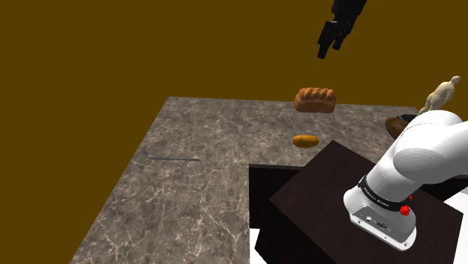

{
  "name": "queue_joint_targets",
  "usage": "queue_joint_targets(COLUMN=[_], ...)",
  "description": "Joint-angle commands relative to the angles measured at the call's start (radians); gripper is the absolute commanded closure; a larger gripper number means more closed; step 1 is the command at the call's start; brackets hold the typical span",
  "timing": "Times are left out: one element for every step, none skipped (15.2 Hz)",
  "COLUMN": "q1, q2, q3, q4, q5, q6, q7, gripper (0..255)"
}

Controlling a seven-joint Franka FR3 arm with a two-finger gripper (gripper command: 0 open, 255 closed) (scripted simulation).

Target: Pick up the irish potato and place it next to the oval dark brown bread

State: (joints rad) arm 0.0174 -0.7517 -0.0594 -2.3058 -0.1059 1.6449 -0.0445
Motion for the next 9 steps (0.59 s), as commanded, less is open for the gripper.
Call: queue_joint_targets(q1=[0.0,0.003,0.005,0.008,0.01,0.012,0.013,0.014,0.015], q2=[0.0,-0.008,-0.016,-0.021,-0.025,-0.028,-0.029,-0.028,-0.025], q3=[0.0,-0.013,-0.026,-0.039,-0.053,-0.067,-0.081,-0.096,-0.112], q4=[0.0,-0.037,-0.073,-0.108,-0.142,-0.175,-0.206,-0.236,-0.265], q5=[0.0,-0.007,-0.014,-0.022,-0.031,-0.039,-0.048,-0.058,-0.068], q6=[0.0,0.03,0.059,0.089,0.12,0.15,0.182,0.214,0.246], q7=[0.0,-0.023,-0.047,-0.07,-0.094,-0.117,-0.141,-0.165,-0.189], gripper=[0,0,0,0,0,0,0,0,0])
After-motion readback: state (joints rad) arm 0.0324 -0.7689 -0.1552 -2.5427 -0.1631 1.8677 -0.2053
